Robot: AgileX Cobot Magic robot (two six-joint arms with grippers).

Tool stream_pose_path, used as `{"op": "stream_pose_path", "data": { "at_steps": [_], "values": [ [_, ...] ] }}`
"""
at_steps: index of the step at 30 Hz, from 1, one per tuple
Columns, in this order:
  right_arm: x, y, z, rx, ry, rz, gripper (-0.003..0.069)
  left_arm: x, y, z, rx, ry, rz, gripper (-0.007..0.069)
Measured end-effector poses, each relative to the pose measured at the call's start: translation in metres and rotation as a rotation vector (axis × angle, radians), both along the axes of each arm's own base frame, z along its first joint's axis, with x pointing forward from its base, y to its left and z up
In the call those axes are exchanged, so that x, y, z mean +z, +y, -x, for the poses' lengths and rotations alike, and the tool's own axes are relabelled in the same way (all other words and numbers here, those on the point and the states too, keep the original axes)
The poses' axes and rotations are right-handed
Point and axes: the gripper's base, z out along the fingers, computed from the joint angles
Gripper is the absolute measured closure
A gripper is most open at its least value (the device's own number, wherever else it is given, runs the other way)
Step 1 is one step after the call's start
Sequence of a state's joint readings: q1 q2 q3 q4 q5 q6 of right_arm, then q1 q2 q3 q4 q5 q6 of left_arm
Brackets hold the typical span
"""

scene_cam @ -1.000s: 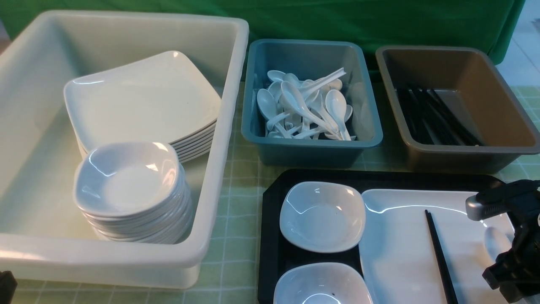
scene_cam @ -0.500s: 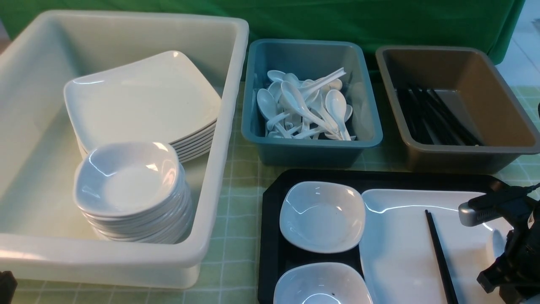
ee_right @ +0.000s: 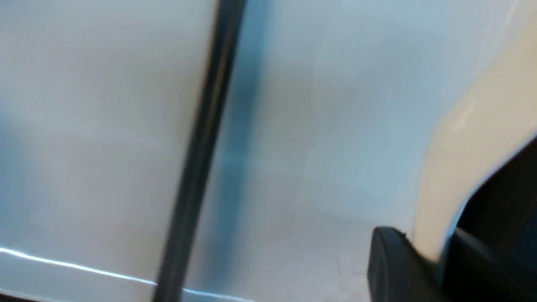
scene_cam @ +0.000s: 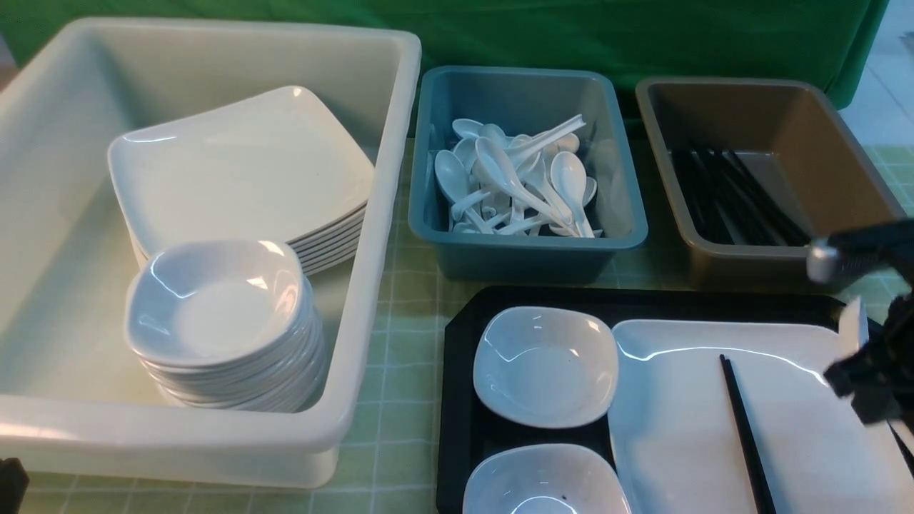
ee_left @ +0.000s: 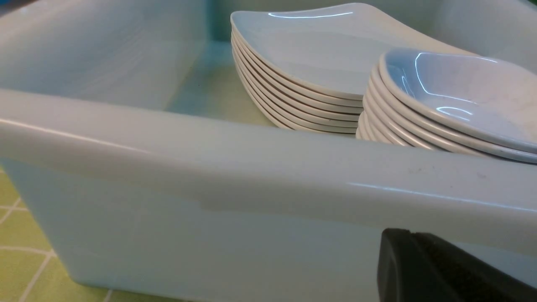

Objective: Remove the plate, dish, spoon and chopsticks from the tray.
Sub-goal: Use the right arm to put the soup spoon into the small storage box in the middle

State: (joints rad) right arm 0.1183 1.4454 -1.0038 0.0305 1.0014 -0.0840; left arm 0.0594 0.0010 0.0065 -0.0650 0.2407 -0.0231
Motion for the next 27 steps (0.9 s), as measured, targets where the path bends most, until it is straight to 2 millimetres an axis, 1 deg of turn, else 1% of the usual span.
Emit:
{"op": "stream_pose_path", "data": {
  "at_steps": [1, 2, 4, 6, 9, 10, 11, 12, 13, 14, 15, 17, 18, 19, 20, 21, 23, 24, 25, 26, 27],
  "values": [
    [0.018, 0.007, -0.005, 0.012, -0.07, -0.066, 0.0561, 0.0, 0.0, 0.0, 0.0, 0.0, 0.0, 0.0626],
    [0.03, 0.013, -0.011, 0.042, -0.127, -0.105, 0.0561, 0.0, 0.0, 0.0, 0.0, 0.0, 0.0, 0.0626],
    [0.049, 0.027, -0.022, 0.097, -0.212, -0.169, 0.0561, 0.0, 0.0, 0.0, 0.0, 0.0, 0.0, 0.0626],
    [0.067, 0.051, -0.04, 0.166, -0.303, -0.223, 0.0564, 0.0, 0.0, 0.0, 0.0, 0.0, 0.0, 0.0626],
    [0.078, 0.082, -0.066, 0.239, -0.384, -0.256, 0.0565, 0.0, 0.0, 0.0, 0.0, 0.0, 0.0, 0.0626],
    [0.076, 0.095, -0.08, 0.26, -0.405, -0.266, 0.0567, 0.0, 0.0, 0.0, 0.0, 0.0, 0.002, 0.0626],
    [0.079, 0.1, -0.085, 0.269, -0.425, -0.271, 0.0568, 0.0, 0.0, 0.0, 0.0, 0.0, 0.002, 0.0626],
    [0.073, 0.12, -0.103, 0.294, -0.447, -0.284, 0.0571, 0.0, 0.0, 0.0, 0.0, 0.0, 0.002, 0.0626],
    [0.07, 0.131, -0.115, 0.307, -0.471, -0.29, 0.0573, 0.0, 0.0, 0.0, 0.0, 0.0, 0.001, 0.0626],
    [0.071, 0.139, -0.123, 0.317, -0.492, -0.296, 0.0572, 0.0, 0.0, 0.0, 0.0, 0.0, 0.001, 0.0626],
    [0.061, 0.15, -0.139, 0.323, -0.507, -0.299, 0.0568, 0.0, 0.0, 0.0, 0.0, 0.0, 0.001, 0.0626],
    [0.057, 0.158, -0.15, 0.325, -0.53, -0.304, 0.0554, 0.0, 0.0, 0.0, 0.0, 0.0, 0.001, 0.0626],
    [0.047, 0.165, -0.165, 0.323, -0.55, -0.305, 0.0524, 0.0, 0.0, 0.0, 0.0, 0.0, 0.001, 0.0626],
    [0.038, 0.169, -0.176, 0.322, -0.555, -0.301, 0.0488, 0.0, 0.0, 0.0, 0.0, 0.0, 0.001, 0.0626],
    [0.034, 0.17, -0.179, 0.321, -0.551, -0.299, 0.0481, 0.0, 0.0, 0.0, 0.0, 0.0, 0.001, 0.0626],
    [0.028, 0.172, -0.188, 0.322, -0.558, -0.287, 0.0424, 0.0, 0.0, 0.0, 0.0, 0.0, 0.001, 0.0626],
    [0.024, 0.173, -0.193, 0.33, -0.551, -0.266, 0.0365, 0.0, 0.0, 0.0, 0.0, 0.0, 0.001, 0.0626],
    [0.026, 0.173, -0.193, 0.339, -0.539, -0.255, 0.0342, 0.0, 0.0, 0.0, 0.0, 0.0, 0.001, 0.0626],
    [0.027, 0.173, -0.192, 0.342, -0.537, -0.251, 0.0335, 0.0, 0.0, 0.0, 0.0, 0.0, 0.001, 0.0626],
    [0.034, 0.171, -0.189, 0.364, -0.501, -0.229, 0.0321, 0.0, 0.0, 0.0, 0.0, 0.0, 0.001, 0.0626],
    [0.041, 0.169, -0.185, 0.38, -0.471, -0.211, 0.0323, 0.0, 0.0, 0.0, 0.0, 0.0, 0.001, 0.0626]
  ]
}}
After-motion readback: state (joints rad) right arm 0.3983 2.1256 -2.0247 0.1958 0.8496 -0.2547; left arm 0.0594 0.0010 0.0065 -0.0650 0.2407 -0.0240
